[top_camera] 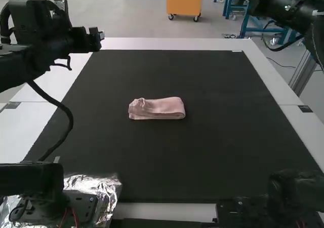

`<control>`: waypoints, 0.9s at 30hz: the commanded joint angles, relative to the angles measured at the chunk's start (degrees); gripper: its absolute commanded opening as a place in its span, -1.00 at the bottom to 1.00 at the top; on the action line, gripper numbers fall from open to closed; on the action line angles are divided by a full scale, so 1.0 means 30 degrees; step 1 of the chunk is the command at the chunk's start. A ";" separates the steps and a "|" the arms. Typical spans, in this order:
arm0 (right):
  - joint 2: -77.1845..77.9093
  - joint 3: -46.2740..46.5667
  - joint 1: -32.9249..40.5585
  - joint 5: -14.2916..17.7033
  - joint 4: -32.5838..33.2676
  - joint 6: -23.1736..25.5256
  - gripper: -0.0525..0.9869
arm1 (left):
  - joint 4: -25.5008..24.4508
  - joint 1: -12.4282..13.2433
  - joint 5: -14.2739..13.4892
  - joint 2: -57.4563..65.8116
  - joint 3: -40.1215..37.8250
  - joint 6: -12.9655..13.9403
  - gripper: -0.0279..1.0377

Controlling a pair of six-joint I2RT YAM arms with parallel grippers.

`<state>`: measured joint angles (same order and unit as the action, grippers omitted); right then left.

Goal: Fold the towel.

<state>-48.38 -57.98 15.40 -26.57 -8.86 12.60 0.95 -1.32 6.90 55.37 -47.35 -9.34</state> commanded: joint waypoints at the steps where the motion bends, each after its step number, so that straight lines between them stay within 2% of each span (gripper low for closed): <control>1: 0.2972 0.1161 -0.1236 0.0125 0.0406 0.1103 0.85 | -0.0170 0.0646 0.0221 -0.2169 -0.0505 0.0126 0.87; 7: 0.8275 0.2860 -0.2613 -0.0051 0.1958 0.1425 0.85 | -0.0727 0.0968 0.0338 -0.5861 -0.0505 -0.0079 0.87; 12: 1.2289 0.3505 -0.2818 0.0155 0.2984 0.2245 0.85 | -0.1196 0.1671 0.0924 -0.9171 -0.0212 -0.1104 0.87; 15: 1.4135 0.3505 -0.2935 0.0242 0.3921 0.2362 0.85 | -0.0991 0.1847 0.0865 -1.1632 0.0169 -0.1544 0.87; 19: 1.5775 0.3270 -0.3521 0.0242 0.4361 0.2362 0.85 | -0.1372 0.2521 0.0807 -1.5001 0.0228 -0.1631 0.87; 22: 1.6068 0.2890 -0.3639 0.0389 0.5005 0.2157 0.85 | -0.1254 0.3019 0.0250 -1.7960 0.0696 -0.1631 0.87; 24: 1.6068 0.2333 -0.3639 0.1531 0.5650 0.1366 0.85 | -0.1108 0.3341 0.0192 -1.8487 0.0902 -0.1514 0.87; 26: 1.6039 0.2099 -0.3639 0.2908 0.5796 0.0487 0.85 | -0.2836 0.3634 0.0192 -1.8487 0.0316 -0.1368 0.87; 27: 1.6068 0.2128 -0.3639 0.4139 0.5825 0.0048 0.85 | -0.3745 0.3751 0.0162 -1.8458 0.0140 -0.1221 0.87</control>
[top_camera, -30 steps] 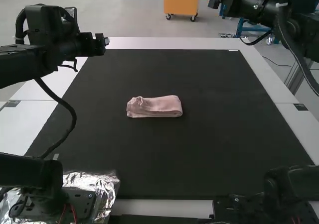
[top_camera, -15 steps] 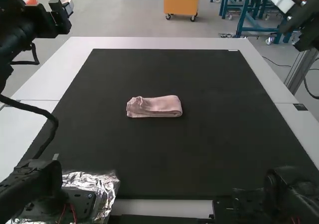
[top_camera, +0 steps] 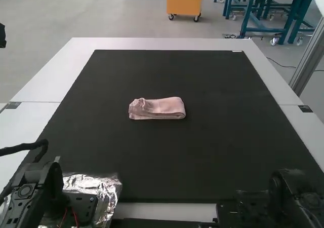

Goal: Fold the towel.

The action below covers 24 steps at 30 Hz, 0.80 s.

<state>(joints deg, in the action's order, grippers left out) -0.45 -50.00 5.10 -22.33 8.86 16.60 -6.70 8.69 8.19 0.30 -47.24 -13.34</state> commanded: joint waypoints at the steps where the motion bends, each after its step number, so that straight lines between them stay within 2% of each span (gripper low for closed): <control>1: 0.0091 -0.0356 -0.0207 0.4454 -0.0054 -0.2428 0.85 | -0.1165 0.0532 -0.0326 -0.0098 0.0191 0.0141 0.87; 2: 0.0091 -0.0033 -0.0207 0.6065 -0.0083 -0.3541 0.85 | -0.0726 0.0620 -0.0326 -0.0098 0.0543 0.0171 0.87; 3: 0.0091 0.0611 -0.0207 0.7354 -0.0406 -0.3922 0.85 | -0.0286 0.0590 -0.0268 -0.0098 0.1129 0.0288 0.87; 4: 0.0091 0.1637 -0.0178 0.8058 -0.1226 -0.3981 0.85 | 0.0299 0.0590 -0.0062 -0.0098 0.1949 0.0844 0.87; 5: 0.0091 0.2808 -0.0178 0.8585 -0.2222 -0.4069 0.85 | 0.1032 0.0649 0.0699 -0.0098 0.2945 0.1313 0.87; 6: 0.0091 0.3980 -0.0148 0.9552 -0.3335 -0.4508 0.85 | 0.1794 0.0678 0.1813 -0.0098 0.4117 0.1606 0.87; 7: 0.0091 0.5094 -0.0119 1.0255 -0.4273 -0.5211 0.85 | 0.2614 0.0678 0.2340 -0.0098 0.5260 0.1753 0.87; 9: 0.0091 0.7086 -0.0119 1.0020 -0.5474 -0.5944 0.85 | 0.3874 0.0590 0.2838 -0.0098 0.7310 0.1753 0.87; 11: 0.0091 0.8932 -0.0119 0.9229 -0.5913 -0.6149 0.85 | 0.4577 0.0561 0.4068 -0.0098 0.9127 0.1753 0.87; 12: 0.0091 0.9957 -0.0119 0.8761 -0.6704 -0.6500 0.85 | 0.4928 0.0561 0.4068 -0.0098 1.0006 0.1723 0.87; 15: 0.0091 1.2623 -0.0119 0.8878 -0.9927 -0.6998 0.85 | 0.9118 0.0620 0.3482 -0.0098 1.2877 0.1079 0.87; 17: 0.0091 1.4117 -0.0119 0.8907 -1.1070 -0.7643 0.85 | 1.0319 0.0561 0.3160 -0.0098 1.4107 0.0962 0.87; 21: 0.0091 1.6344 -0.0148 0.9112 -1.1333 -0.8932 0.85 | 0.9587 0.0532 0.1461 -0.0098 1.5601 0.1020 0.87; 22: 0.0091 1.6695 -0.0119 0.9112 -1.1304 -0.8990 0.85 | 0.8649 0.0532 0.1109 -0.0098 1.5777 0.1108 0.87; 23: 0.0120 1.6666 -0.0148 0.9054 -0.9927 -0.9020 0.85 | 0.7682 0.0532 0.0611 -0.0098 1.5748 0.1020 0.87; 24: 0.0091 1.6666 -0.0119 0.9083 -0.8433 -0.9225 0.85 | 0.6921 0.0532 0.0494 -0.0098 1.5719 0.0962 0.87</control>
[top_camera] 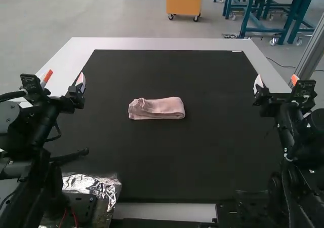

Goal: Fold the towel.

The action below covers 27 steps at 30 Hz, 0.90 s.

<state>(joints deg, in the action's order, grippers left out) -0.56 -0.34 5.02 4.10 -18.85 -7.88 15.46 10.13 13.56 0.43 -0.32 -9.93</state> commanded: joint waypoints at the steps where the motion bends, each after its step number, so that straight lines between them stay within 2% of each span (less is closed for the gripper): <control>1: 0.0156 0.0142 -0.0149 0.0245 0.1303 -0.0977 0.85 | -0.0819 0.0022 -0.1181 -0.0142 0.0076 0.0118 0.87; 2: 0.0156 0.0142 -0.0149 0.0216 0.1948 -0.0743 0.85 | -0.1346 0.0022 -0.0800 -0.0142 0.0076 0.0704 0.87; 5: 0.0156 0.0142 -0.0090 0.0040 0.3764 -0.0186 0.85 | -0.3045 0.0109 -0.0741 -0.0142 0.0106 0.0352 0.87; 6: 0.0156 0.0142 -0.0090 0.0040 0.4028 -0.0186 0.85 | -0.3866 0.0168 -0.1064 -0.0142 0.0106 -0.0204 0.87; 8: 0.0156 0.0142 -0.0090 0.0011 0.4848 -0.0508 0.85 | -0.5067 0.0197 -0.1152 -0.0142 0.0106 -0.1464 0.87; 9: 0.0156 0.0142 -0.0119 0.0011 0.5844 -0.0948 0.85 | -0.5272 0.0197 -0.1152 -0.0142 0.0106 -0.1523 0.87; 15: 0.0156 0.0142 -0.0178 0.0011 0.5991 -0.1475 0.85 | -0.5565 0.0227 -0.1152 -0.0142 0.0106 -0.1552 0.87; 27: 0.0156 0.0142 -0.0119 0.0011 0.5991 -0.1475 0.85 | -0.5565 0.0227 -0.1152 -0.0142 0.0106 -0.1552 0.87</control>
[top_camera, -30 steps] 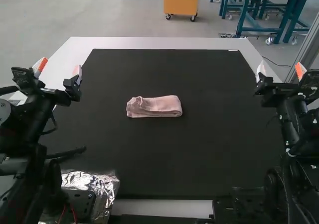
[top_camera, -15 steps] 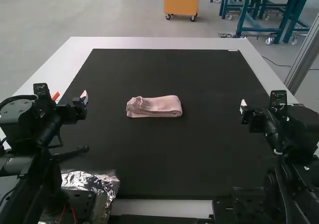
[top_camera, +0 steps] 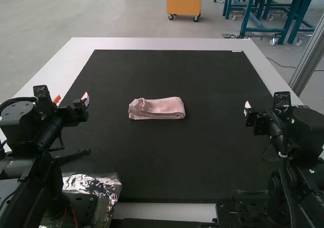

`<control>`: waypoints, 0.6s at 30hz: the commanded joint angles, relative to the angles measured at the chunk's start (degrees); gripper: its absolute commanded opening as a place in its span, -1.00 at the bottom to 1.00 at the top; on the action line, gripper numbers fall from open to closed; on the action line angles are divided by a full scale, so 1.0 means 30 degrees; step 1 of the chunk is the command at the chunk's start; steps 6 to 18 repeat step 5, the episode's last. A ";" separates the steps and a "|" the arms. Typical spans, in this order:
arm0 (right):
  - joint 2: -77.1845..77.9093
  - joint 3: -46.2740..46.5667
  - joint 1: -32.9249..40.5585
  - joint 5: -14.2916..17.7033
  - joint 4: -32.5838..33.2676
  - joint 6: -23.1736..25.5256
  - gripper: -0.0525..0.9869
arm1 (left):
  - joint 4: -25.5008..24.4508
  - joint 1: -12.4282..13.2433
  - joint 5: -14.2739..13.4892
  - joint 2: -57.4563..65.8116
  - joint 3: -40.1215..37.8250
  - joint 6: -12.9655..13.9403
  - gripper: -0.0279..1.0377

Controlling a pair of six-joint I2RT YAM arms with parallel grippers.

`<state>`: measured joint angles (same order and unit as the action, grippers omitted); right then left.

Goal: Fold the towel.

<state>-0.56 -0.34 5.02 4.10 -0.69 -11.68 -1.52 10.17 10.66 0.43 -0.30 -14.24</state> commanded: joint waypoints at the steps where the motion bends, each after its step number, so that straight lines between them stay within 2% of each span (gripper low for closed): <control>1: 0.0156 0.0142 -0.0119 0.0011 -0.0063 -0.0207 0.85 | 0.0096 0.0212 -0.0183 -0.0142 0.0098 -0.0117 0.87; 18: 0.0156 0.0142 -0.0090 0.0011 -0.0063 -0.0207 0.85 | 0.0096 0.0212 -0.0183 -0.0142 0.0098 -0.0117 0.87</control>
